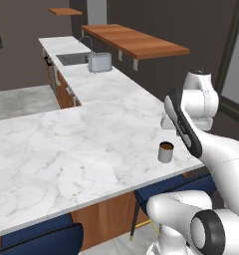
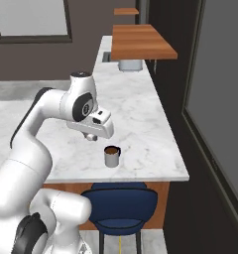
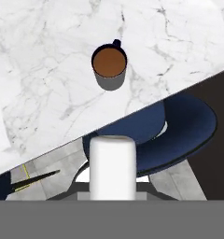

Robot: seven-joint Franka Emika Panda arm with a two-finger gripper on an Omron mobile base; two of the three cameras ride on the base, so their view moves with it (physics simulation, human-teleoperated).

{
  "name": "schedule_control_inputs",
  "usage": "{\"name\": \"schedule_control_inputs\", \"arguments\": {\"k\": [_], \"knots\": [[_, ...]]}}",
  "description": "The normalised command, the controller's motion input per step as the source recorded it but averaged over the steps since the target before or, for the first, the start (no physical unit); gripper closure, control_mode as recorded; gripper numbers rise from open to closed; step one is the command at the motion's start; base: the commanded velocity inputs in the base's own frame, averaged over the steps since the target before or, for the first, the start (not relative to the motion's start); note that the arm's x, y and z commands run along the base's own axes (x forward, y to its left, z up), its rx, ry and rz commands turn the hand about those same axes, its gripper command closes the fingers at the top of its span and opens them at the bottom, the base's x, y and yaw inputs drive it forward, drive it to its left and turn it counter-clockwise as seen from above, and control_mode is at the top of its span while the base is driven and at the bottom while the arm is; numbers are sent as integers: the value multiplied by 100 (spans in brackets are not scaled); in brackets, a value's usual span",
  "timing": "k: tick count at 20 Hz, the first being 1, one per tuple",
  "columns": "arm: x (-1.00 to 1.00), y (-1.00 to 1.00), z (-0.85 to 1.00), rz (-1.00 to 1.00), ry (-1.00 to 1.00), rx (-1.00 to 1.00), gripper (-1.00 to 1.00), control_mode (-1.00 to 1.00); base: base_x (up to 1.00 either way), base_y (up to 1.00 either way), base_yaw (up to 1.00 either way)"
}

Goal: Pick up the marshmallow and place it in the cup of hot chocolate on the dining counter.

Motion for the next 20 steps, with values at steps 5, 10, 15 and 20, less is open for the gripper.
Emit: {"name": "schedule_control_inputs", "arguments": {"k": [5,10,15,20], "knots": [[54,-11,-41,0,0,0,100,-100,0,0,0],[40,0,-29,0,0,0,100,-100,0,0,0],[29,0,-23,0,0,0,100,-100,0,0,0],[29,-1,-25,0,0,0,100,-100,0,0,0]]}}
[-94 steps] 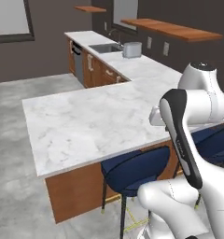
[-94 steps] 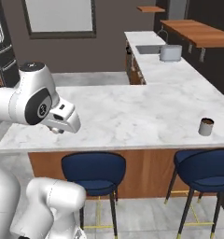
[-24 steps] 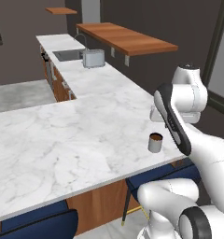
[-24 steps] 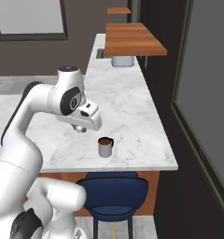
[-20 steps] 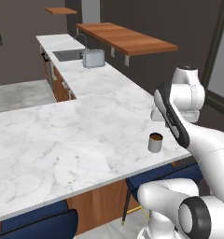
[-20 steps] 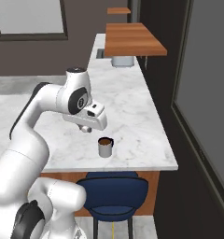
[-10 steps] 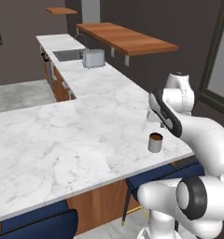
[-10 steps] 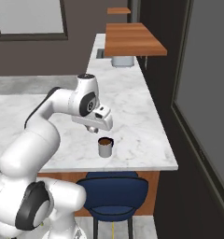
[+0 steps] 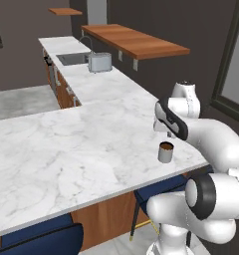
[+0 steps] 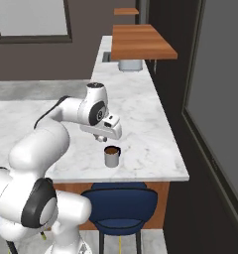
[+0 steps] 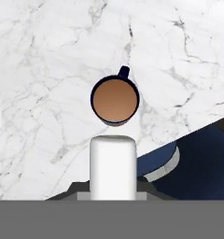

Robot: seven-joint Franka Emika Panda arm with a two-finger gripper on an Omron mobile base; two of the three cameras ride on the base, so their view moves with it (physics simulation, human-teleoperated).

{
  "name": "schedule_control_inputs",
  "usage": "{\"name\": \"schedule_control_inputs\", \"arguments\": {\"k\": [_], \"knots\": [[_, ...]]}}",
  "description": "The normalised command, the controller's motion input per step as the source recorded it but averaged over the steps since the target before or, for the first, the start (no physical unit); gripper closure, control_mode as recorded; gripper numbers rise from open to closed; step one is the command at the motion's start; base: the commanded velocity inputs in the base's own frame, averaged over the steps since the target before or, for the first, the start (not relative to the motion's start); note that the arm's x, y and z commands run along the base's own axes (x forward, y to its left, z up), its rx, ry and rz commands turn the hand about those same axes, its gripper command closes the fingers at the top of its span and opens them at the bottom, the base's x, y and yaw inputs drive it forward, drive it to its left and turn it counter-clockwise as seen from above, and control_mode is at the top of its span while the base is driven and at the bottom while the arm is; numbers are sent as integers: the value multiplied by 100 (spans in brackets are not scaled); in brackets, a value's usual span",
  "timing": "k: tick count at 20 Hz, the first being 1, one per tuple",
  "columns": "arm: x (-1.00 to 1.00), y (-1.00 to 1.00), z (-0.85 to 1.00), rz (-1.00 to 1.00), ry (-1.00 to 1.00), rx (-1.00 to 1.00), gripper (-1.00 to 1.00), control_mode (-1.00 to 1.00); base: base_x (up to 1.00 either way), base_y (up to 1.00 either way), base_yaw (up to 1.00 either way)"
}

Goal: Pick up the marshmallow and place it in the cup of hot chocolate on the dining counter.

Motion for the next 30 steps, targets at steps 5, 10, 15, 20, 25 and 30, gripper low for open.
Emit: {"name": "schedule_control_inputs", "arguments": {"k": [5,10,15,20,25,30], "knots": [[18,-4,-22,0,0,0,100,-100,0,0,0],[25,-4,-29,0,0,0,100,-100,0,0,0],[28,-2,-21,0,1,0,100,-100,0,0,0],[22,-6,-17,0,3,0,100,-100,0,0,0],[15,-11,-16,0,3,0,100,-100,0,0,0],[3,-9,-18,0,1,0,100,-100,0,0,0]]}}
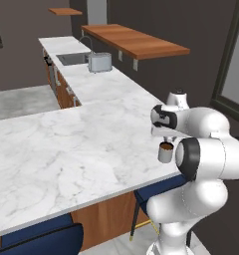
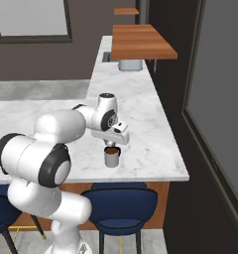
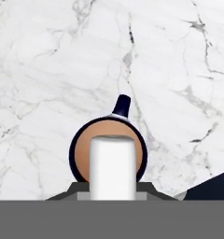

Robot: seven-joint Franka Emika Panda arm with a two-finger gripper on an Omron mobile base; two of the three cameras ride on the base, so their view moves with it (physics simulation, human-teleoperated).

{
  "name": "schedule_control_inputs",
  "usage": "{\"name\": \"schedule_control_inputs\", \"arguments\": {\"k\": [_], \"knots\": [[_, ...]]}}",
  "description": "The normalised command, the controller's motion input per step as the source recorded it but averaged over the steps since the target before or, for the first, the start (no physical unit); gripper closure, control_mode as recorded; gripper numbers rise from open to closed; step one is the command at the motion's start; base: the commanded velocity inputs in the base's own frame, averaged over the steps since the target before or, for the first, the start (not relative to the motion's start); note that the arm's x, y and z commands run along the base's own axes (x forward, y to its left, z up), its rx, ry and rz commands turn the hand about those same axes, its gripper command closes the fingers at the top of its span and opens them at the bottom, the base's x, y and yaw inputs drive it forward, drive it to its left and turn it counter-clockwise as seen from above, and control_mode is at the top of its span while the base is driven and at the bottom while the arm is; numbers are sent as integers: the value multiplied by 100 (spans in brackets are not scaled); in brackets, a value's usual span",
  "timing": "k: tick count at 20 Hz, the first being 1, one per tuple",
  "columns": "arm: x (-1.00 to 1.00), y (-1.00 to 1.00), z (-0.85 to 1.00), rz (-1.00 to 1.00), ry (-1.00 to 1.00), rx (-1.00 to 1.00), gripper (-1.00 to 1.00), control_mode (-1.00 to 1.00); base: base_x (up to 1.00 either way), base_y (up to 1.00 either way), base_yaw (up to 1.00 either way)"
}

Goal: Pick up the marshmallow and place it in the cup of hot chocolate on the dining counter.

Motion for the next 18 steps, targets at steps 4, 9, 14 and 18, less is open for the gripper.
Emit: {"name": "schedule_control_inputs", "arguments": {"k": [4,9,14,18], "knots": [[0,-4,-24,0,0,0,100,-100,0,0,0],[8,0,-26,0,0,0,100,-100,0,0,0],[16,0,-17,0,1,0,100,-100,0,0,0],[6,0,-9,0,3,0,100,-100,0,0,0]]}}
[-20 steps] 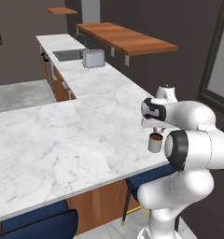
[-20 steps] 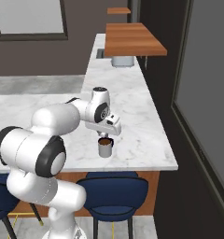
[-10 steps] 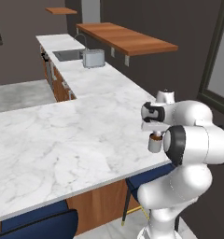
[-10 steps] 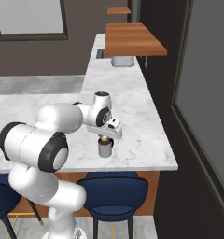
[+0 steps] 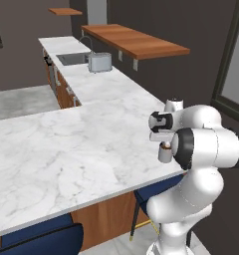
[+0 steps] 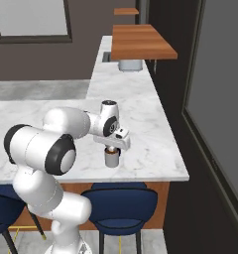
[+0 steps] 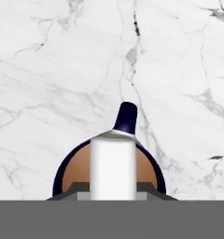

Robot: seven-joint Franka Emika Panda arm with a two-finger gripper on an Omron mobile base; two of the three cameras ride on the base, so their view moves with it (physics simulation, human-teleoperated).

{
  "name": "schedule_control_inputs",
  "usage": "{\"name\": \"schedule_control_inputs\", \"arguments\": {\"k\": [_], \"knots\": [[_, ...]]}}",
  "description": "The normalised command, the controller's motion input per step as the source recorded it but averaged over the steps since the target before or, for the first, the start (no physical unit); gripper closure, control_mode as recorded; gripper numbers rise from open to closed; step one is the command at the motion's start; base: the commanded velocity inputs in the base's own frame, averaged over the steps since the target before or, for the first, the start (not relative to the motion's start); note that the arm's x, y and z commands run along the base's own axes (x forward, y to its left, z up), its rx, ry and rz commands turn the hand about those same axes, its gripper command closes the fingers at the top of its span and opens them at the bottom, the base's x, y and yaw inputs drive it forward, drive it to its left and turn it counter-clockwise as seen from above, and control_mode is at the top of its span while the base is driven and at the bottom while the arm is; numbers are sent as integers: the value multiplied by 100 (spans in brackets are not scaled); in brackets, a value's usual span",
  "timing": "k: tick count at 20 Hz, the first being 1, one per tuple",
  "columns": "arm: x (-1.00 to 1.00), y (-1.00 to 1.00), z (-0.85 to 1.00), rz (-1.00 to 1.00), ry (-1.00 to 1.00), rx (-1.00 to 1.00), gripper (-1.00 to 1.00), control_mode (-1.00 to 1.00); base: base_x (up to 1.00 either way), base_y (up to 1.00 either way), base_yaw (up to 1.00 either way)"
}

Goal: Pick up the marshmallow and place it in the cup of hot chocolate on the dining counter.

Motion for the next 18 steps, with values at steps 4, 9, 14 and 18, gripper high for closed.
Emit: {"name": "schedule_control_inputs", "arguments": {"k": [4,9,14,18], "knots": [[0,-1,-1,0,0,0,-100,-100,0,0,0],[-4,0,0,0,0,0,-100,-100,0,0,0],[-10,0,4,0,-1,0,-100,-100,0,0,0],[-14,0,39,1,-10,2,-100,-100,0,0,0]]}}
